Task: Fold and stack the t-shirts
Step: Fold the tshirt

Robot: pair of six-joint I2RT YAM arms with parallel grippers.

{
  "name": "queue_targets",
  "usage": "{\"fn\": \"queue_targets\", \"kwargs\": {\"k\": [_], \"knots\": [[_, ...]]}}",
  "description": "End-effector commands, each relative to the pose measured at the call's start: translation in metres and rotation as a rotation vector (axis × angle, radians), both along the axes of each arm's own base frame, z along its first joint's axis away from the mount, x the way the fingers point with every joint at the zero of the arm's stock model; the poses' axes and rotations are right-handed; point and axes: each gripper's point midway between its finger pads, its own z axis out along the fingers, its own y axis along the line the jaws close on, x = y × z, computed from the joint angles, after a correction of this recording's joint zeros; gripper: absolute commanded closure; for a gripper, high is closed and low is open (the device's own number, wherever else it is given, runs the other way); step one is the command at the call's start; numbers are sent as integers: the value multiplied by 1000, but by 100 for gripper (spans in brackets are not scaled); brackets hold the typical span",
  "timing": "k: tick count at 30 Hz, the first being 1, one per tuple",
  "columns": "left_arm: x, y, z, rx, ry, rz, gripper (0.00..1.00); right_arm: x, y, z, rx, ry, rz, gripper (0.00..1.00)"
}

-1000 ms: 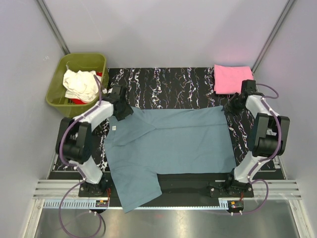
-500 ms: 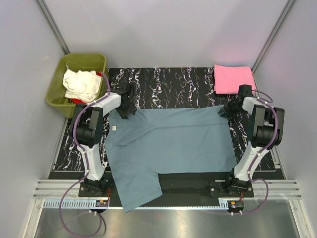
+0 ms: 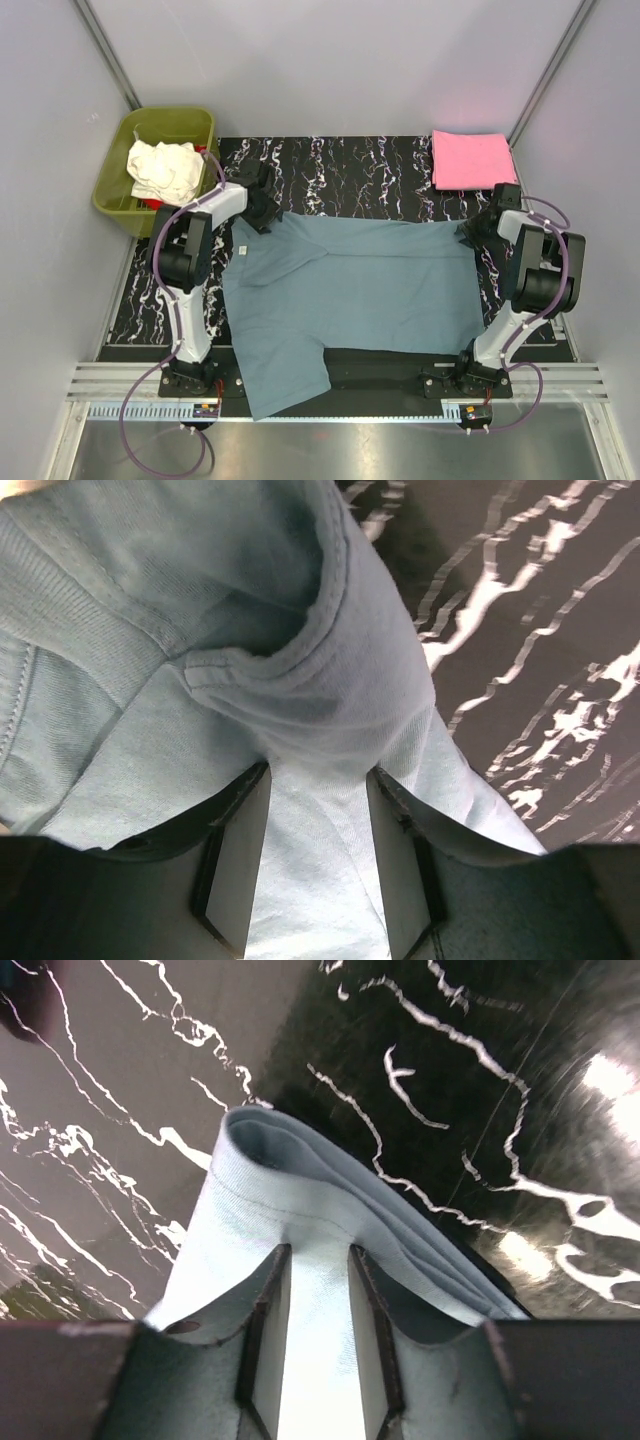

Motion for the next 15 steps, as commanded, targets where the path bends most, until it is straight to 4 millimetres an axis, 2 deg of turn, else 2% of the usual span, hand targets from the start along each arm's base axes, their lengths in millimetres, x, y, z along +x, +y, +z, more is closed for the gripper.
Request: {"fn": "queue_targets", "kwargs": {"k": [1, 2, 4, 5, 8, 10, 11, 12, 13, 14, 15], "knots": [[11, -17, 21, -20, -39, -73, 51, 6, -19, 13, -84, -14, 41, 62], [11, -14, 32, 17, -62, -112, 50, 0, -22, 16, -98, 25, 50, 60], [19, -18, 57, 58, -122, -177, 50, 7, -31, 35, -153, 19, 78, 58], [21, -17, 67, 78, -143, -189, 50, 7, -33, 43, -169, 14, 90, 53], [24, -21, 87, 106, -168, -235, 50, 16, -35, 58, -207, -43, 134, 45], [24, -25, 92, 123, -172, -253, 50, 23, -35, 62, -221, -68, 190, 44], [27, -25, 96, 144, -185, -261, 50, 28, -29, 63, -195, -89, 233, 44], [28, -28, 95, 148, -192, -268, 50, 29, -27, 52, -180, -64, 261, 45], [29, -33, 92, 130, -194, -280, 50, 34, -31, 54, -190, -64, 286, 46], [33, -38, 88, 110, -214, -287, 50, 33, -27, 42, -157, -43, 312, 48], [35, -42, 85, 90, -219, -293, 50, 34, -26, 41, -148, -53, 332, 49]]}}
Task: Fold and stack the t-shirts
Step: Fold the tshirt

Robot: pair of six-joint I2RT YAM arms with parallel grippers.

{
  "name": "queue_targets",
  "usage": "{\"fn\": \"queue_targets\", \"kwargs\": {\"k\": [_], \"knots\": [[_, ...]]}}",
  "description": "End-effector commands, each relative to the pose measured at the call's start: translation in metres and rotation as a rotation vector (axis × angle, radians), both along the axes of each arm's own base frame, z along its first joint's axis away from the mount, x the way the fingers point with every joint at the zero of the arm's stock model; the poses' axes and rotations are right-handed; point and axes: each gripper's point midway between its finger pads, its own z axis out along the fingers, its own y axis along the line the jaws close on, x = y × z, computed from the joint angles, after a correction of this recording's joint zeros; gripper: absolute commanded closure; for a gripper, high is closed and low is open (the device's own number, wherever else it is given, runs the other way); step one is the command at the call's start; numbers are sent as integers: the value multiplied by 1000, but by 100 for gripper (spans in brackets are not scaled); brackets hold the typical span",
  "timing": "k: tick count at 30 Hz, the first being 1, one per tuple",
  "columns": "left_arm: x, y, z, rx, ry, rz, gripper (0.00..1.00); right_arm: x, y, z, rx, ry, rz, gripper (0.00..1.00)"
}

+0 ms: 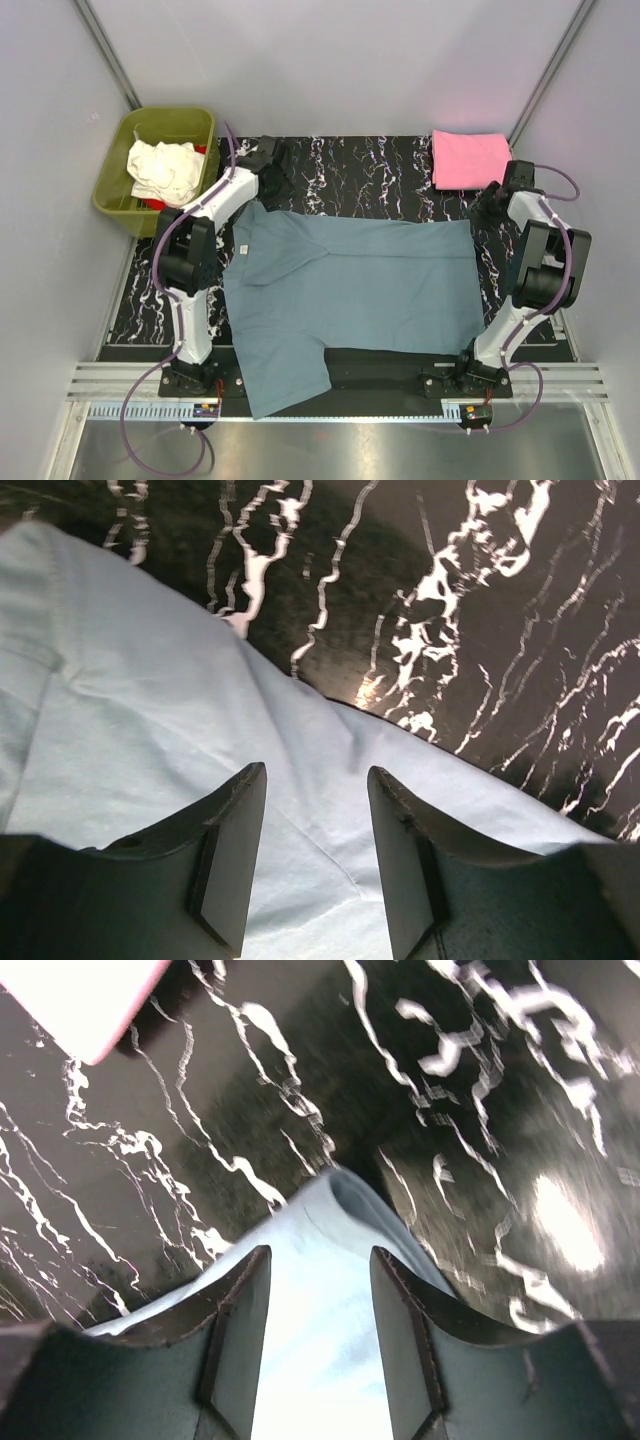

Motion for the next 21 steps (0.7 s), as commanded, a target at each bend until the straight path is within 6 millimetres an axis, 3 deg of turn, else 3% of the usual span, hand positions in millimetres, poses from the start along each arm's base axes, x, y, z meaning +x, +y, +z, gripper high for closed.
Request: {"fn": "queue_targets", "kwargs": {"k": [1, 7, 11, 15, 19, 21], "knots": [[10, -10, 15, -32, -70, -50, 50, 7, 2, -6, 21, -7, 133, 50], [19, -7, -30, 20, -7, -51, 50, 4, -8, -21, 27, 2, 164, 50], [26, -2, -46, 53, 9, -40, 50, 11, 2, -25, 79, -43, 232, 50], [31, -1, -58, 48, 32, -28, 50, 11, -2, -34, 94, -24, 228, 53], [31, 9, -69, 91, 54, 20, 50, 13, -10, -37, 79, -32, 211, 72], [26, 18, -73, 114, 84, 55, 50, 12, -13, -35, 69, -37, 200, 91]]}}
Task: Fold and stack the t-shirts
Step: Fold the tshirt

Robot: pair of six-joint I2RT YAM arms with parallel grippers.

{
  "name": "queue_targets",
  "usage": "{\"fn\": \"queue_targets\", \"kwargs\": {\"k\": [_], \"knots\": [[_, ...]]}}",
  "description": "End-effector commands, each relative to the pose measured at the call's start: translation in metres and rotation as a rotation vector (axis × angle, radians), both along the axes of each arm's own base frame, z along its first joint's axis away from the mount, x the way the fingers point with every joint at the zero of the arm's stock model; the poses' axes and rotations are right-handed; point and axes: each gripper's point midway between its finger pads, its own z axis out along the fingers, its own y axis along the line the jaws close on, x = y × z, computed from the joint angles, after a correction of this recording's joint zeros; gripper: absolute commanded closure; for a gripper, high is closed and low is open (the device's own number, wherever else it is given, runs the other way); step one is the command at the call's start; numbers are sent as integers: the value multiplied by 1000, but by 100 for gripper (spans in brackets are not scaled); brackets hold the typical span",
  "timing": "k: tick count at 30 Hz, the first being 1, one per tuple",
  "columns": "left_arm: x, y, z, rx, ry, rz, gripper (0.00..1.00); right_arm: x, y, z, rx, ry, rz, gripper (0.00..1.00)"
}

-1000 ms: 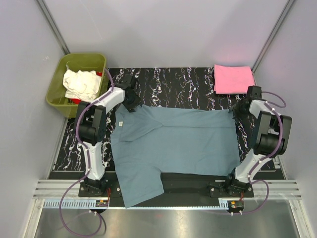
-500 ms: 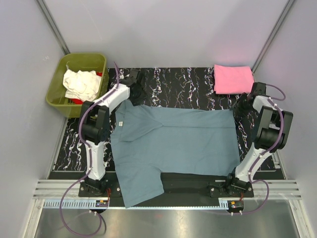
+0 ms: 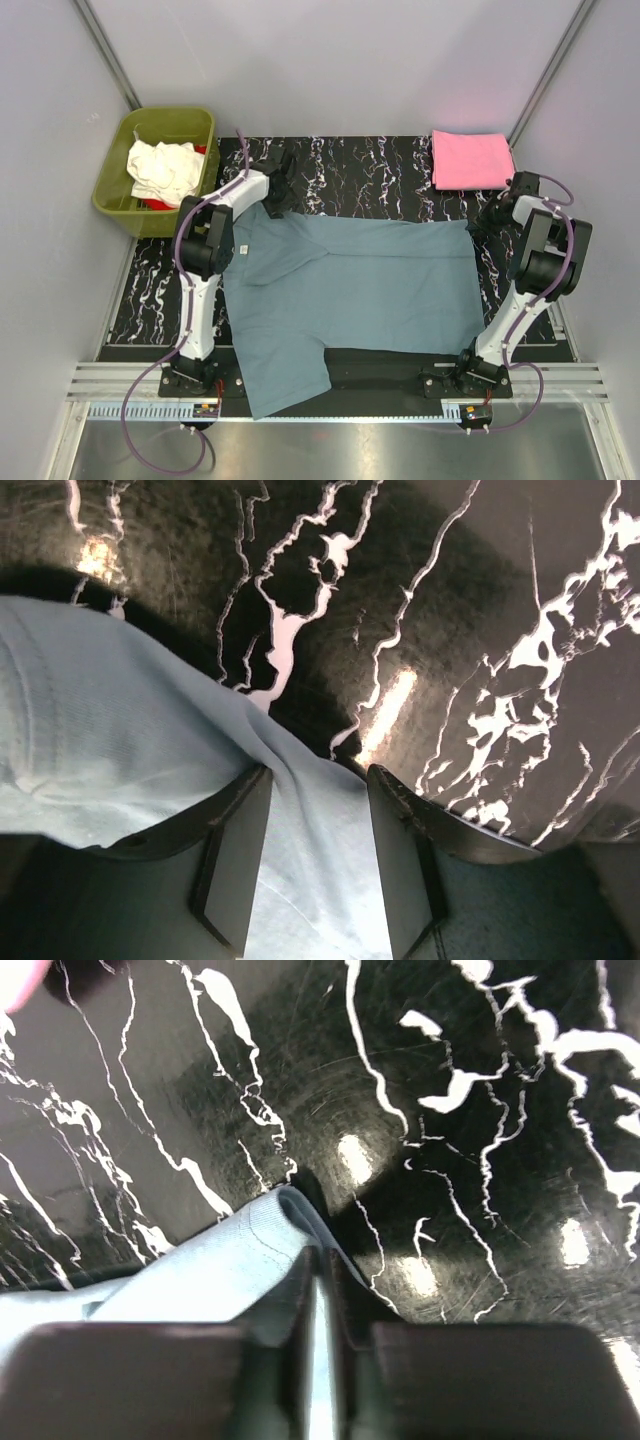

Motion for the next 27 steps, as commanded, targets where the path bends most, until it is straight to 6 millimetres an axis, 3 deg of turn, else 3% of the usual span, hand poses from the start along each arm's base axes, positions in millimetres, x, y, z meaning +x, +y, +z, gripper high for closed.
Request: {"fn": "queue_targets", "kwargs": {"k": [1, 2, 9, 19, 24, 27], "knots": [[5, 22, -9, 74, 15, 102, 50, 11, -14, 8, -36, -54, -17, 96], [0, 26, -11, 88, 36, 117, 50, 10, -17, 10, -52, -60, -29, 100], [-6, 52, -24, 164, 85, 203, 50, -7, -45, 12, -132, -65, -209, 100], [9, 45, -32, 98, 78, 261, 51, -9, -51, 18, -142, -100, -274, 100], [27, 22, -8, -6, 1, 179, 51, 8, -38, 23, -57, -141, -228, 99], [41, 5, 33, -73, -108, 88, 51, 24, -28, 35, 18, -183, -199, 89]]}}
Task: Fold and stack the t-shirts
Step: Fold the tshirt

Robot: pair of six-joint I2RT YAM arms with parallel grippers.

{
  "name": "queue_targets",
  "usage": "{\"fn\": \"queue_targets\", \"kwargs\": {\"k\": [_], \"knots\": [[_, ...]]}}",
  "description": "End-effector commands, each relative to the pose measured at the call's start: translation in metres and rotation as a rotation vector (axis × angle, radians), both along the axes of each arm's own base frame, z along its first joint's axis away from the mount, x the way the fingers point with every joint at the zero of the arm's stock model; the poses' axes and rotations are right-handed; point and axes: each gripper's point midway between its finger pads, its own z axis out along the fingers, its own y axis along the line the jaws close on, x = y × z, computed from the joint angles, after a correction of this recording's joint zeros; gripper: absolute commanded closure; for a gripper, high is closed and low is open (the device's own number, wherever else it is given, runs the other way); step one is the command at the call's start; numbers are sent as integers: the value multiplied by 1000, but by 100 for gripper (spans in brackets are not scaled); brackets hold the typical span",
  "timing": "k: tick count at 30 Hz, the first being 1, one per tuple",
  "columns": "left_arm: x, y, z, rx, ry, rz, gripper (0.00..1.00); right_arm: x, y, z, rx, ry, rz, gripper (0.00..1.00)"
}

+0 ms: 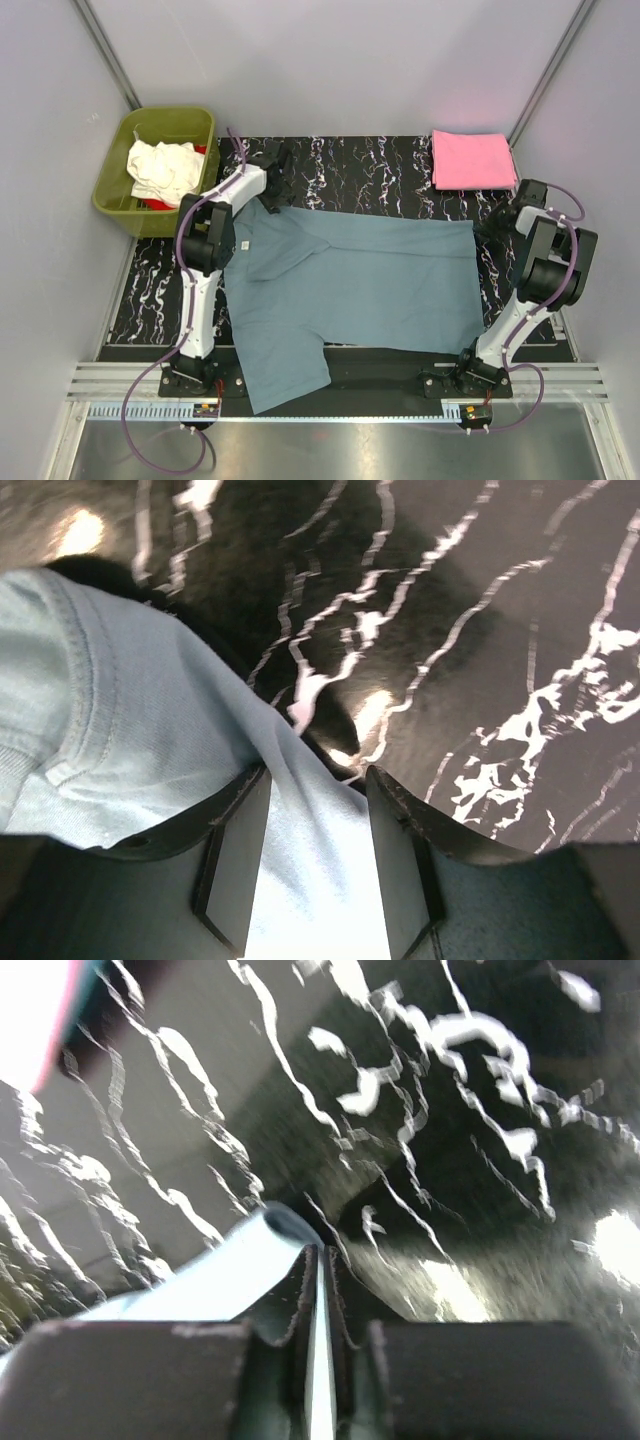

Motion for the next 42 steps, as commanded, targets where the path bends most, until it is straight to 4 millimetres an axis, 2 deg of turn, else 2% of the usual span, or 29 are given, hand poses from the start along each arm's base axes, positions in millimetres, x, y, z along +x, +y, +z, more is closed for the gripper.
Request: {"fn": "queue_targets", "kwargs": {"k": [1, 2, 3, 5, 6, 7, 8, 9, 11, 12, 13, 14, 15, 16, 18, 19, 20, 21, 22, 23, 24, 25, 29, 33, 38, 42], "knots": [[28, -13, 57, -64, -183, -114, 51, 34, -7, 34, 29, -123, 4, 87], [31, -16, 73, -67, -218, -136, 50, 36, -8, 39, 28, -125, 3, 83], [31, -18, 99, -66, -271, -187, 50, 36, -11, 46, 20, -109, -12, 72], [27, -17, 125, -61, -314, -222, 46, 35, -13, 57, 6, -94, -26, 63], [21, -13, 147, -45, -346, -242, 44, 29, -12, 63, 5, -61, -33, 60], [11, -9, 151, -28, -331, -257, 44, 25, -15, 71, -30, -48, -54, 54], [4, -4, 157, -8, -326, -260, 43, 24, -8, 75, -39, -39, -50, 53], [-6, 3, 173, 12, -336, -259, 43, 21, -3, 79, -43, -36, -43, 52], [-32, 19, 162, 76, -269, -295, 43, 18, 15, 97, -45, -63, -8, 50], [-46, 26, 178, 97, -300, -317, 42, 19, 39, 102, -39, -71, 44, 50], [-61, 32, 156, 114, -261, -336, 41, 19, 57, 116, -32, -101, 91, 50], [-70, 36, 154, 107, -266, -354, 41, 18, 74, 120, -36, -108, 136, 47], [-81, 41, 165, 95, -300, -370, 40, 17, 117, 126, -32, -115, 238, 47], [-99, 38, 141, 36, -254, -404, 40, 15, 138, 134, -30, -130, 287, 47], [-115, 47, 131, -45, -237, -413, 40, 9, 184, 140, -26, -176, 414, 47], [-134, 50, 110, -74, -172, -430, 42, -1, 217, 150, -28, -219, 500, 47], [-143, 56, 106, -58, -161, -431, 43, -9, 228, 147, -32, -226, 537, 48], [-152, 65, 99, -15, -143, -431, 44, -10, 237, 153, -33, -259, 565, 48], [-170, 69, 82, -6, -97, -435, 44, -15, 249, 161, -29, -286, 593, 48], [-179, 69, 78, 3, -93, -448, 44, -17, 251, 164, -26, -295, 598, 48], [-182, 74, 83, 48, -129, -442, 44, -18, 254, 167, -19, -306, 604, 48], [-196, 75, 69, 65, -100, -452, 42, -20, 255, 172, -16, -317, 608, 48], [-214, 48, 56, 12, -110, -536, 38, -24, 262, 179, 7, -336, 627, 48], [-217, 50, 33, 34, -42, -521, 32, -35, 271, 170, 17, -322, 668, 48], [-209, 47, 26, 28, -35, -519, 33, -46, 274, 152, 28, -299, 686, 48], [-208, 51, 23, 52, -17, -502, 34, -57, 305, 145, 19, -315, 780, 48]]}}
